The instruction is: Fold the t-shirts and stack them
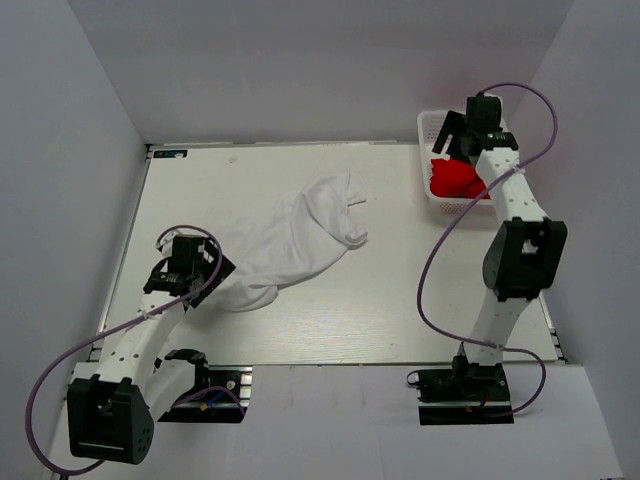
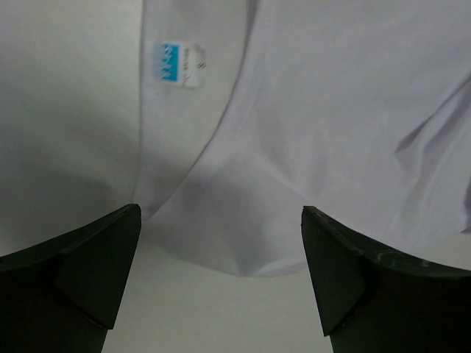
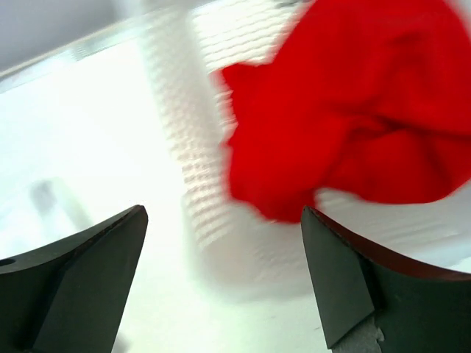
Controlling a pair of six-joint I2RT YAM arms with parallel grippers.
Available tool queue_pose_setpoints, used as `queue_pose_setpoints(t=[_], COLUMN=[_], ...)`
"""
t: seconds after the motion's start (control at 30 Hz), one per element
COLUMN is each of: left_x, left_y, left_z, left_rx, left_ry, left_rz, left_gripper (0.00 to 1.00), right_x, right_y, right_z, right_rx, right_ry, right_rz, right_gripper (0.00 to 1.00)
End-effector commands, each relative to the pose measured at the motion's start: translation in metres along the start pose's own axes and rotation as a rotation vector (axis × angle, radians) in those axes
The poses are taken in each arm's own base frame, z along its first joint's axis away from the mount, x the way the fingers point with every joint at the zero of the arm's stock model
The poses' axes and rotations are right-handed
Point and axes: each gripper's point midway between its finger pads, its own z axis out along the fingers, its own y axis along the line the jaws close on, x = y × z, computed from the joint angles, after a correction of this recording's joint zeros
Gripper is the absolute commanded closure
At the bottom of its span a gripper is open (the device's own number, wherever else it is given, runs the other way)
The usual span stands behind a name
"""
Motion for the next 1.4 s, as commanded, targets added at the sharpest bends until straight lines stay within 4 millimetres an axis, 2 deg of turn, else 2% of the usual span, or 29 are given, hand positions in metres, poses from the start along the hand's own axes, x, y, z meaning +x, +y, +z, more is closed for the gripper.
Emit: queue_pose_setpoints(t=[0.0,0.03,0.07,0.1,0.13,0.17,0.2,0.27,0.33,0.4,0.43,0.47,0.5,0.6,0.63,0.67,0.7,0.73,0.87,0.93,1.07,1.1,1.13,1.17,1.23,1.27,1.3,1.33,1.37], left_x=[0.022,0.026,0.033,0.037,0.043,0.048,0.052,0.061,0.062,0.062,0.065,0.064,0.062,0.067,0.068,0.068,0.069,0.064,0.048,0.032,0.000,-0.010,-0.017,-0.024,-0.044,-0.050,-0.065,-0.074,-0.084], left_y=[0.035,0.039,0.041,0.043,0.045,0.046,0.047,0.053,0.054,0.050,0.051,0.049,0.044,0.039,0.040,0.040,0.040,0.036,0.026,0.014,-0.008,-0.015,-0.020,-0.026,-0.043,-0.048,-0.061,-0.068,-0.075], left_z=[-0.005,-0.004,-0.003,-0.002,0.000,0.002,0.004,0.008,0.012,0.014,0.016,0.019,0.020,0.026,0.028,0.028,0.030,0.029,0.026,0.019,0.001,-0.005,-0.010,-0.016,-0.032,-0.038,-0.053,-0.065,-0.075], left_rx=[-0.138,-0.149,-0.150,-0.149,-0.146,-0.142,-0.137,-0.139,-0.126,-0.105,-0.093,-0.079,-0.054,-0.017,-0.025,-0.024,-0.029,-0.019,0.005,0.047,0.112,0.130,0.149,0.171,0.213,0.229,0.272,0.303,0.327], left_ry=[0.054,0.062,0.085,0.100,0.108,0.123,0.132,0.149,0.138,0.133,0.137,0.125,0.121,0.135,0.142,0.142,0.146,0.137,0.089,0.037,-0.065,-0.096,-0.115,-0.135,-0.186,-0.200,-0.240,-0.269,-0.305], left_rz=[-0.061,-0.068,-0.067,-0.067,-0.079,-0.089,-0.090,-0.089,-0.091,-0.095,-0.097,-0.099,-0.102,-0.092,-0.091,-0.082,-0.081,-0.083,-0.050,-0.034,-0.031,-0.036,-0.029,-0.033,-0.043,-0.046,-0.054,-0.060,-0.069], left_gripper=[0.00,0.00,0.00,0.00,0.00,0.02,0.03,0.08,0.13,0.18,0.21,0.25,0.37,0.52,0.65,0.72,0.83,1.00,1.00,1.00,1.00,1.00,1.00,1.00,1.00,1.00,1.00,1.00,1.00], right_x=[-0.012,0.013,0.022,0.029,0.068,0.080,0.106,0.129,0.167,0.192,0.194,0.212,0.215,0.247,0.262,0.270,0.273,0.276,0.276,0.270,0.268,0.261,0.258,0.230,0.217,0.197,0.175,0.165,0.142], right_y=[0.071,0.099,0.108,0.117,0.124,0.130,0.145,0.148,0.159,0.169,0.173,0.173,0.174,0.182,0.182,0.182,0.184,0.180,0.189,0.200,0.210,0.209,0.209,0.208,0.202,0.201,0.192,0.186,0.173], right_z=[-0.077,-0.093,-0.109,-0.112,-0.112,-0.115,-0.120,-0.118,-0.118,-0.120,-0.119,-0.115,-0.114,-0.110,-0.107,-0.102,-0.099,-0.090,-0.066,-0.062,-0.063,-0.068,-0.073,-0.087,-0.098,-0.112,-0.122,-0.129,-0.140], right_rx=[-0.293,-0.373,-0.412,-0.437,-0.457,-0.473,-0.505,-0.513,-0.579,-0.628,-0.638,-0.643,-0.633,-0.660,-0.650,-0.637,-0.628,-0.577,-0.504,-0.502,-0.523,-0.521,-0.522,-0.519,-0.506,-0.515,-0.472,-0.452,-0.393], right_ry=[-0.110,-0.081,-0.076,-0.090,-0.022,-0.008,0.028,0.065,0.128,0.152,0.143,0.168,0.165,0.226,0.255,0.265,0.268,0.263,0.233,0.240,0.249,0.239,0.231,0.161,0.128,0.077,0.018,-0.001,-0.066], right_rz=[-0.041,-0.092,-0.108,-0.136,-0.172,-0.194,-0.242,-0.287,-0.370,-0.440,-0.452,-0.504,-0.517,-0.594,-0.621,-0.630,-0.631,-0.637,-0.599,-0.546,-0.475,-0.466,-0.457,-0.428,-0.413,-0.391,-0.363,-0.332,-0.291], right_gripper=[0.10,0.10,0.10,0.10,0.10,0.10,0.10,0.10,0.10,0.10,0.10,0.10,0.10,0.10,0.11,0.11,0.11,0.11,0.12,0.21,0.94,1.00,1.00,1.00,1.00,1.00,1.00,1.00,1.00])
